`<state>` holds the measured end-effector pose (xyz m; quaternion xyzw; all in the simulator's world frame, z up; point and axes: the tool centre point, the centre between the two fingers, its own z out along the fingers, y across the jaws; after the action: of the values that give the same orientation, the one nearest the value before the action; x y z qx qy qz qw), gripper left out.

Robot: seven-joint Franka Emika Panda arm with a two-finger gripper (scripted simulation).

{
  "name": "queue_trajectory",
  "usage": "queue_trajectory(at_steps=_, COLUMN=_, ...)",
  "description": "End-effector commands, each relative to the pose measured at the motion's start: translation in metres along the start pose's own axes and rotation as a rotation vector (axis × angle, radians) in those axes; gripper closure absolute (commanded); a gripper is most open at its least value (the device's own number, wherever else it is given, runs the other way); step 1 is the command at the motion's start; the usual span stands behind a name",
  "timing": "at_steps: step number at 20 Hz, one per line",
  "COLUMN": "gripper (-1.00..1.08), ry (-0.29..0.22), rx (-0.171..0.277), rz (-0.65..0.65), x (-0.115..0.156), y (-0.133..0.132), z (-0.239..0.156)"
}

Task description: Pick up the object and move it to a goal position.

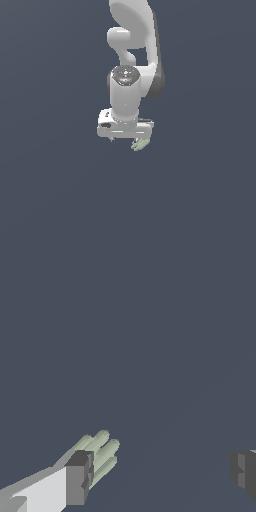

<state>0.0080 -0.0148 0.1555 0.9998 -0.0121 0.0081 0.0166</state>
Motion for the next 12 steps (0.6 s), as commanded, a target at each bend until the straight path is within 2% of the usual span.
queue_trajectory(at_steps=1, gripper=-0.92, ry=-0.001, rx=0.002, rz=0.018, x=-0.002, y=-0.003, z=0.003)
queue_trajectory(at_steps=12, gripper=-0.92, ry=-0.006, rx=0.015, rz=0.194, x=-0.016, y=-0.026, z=0.024)
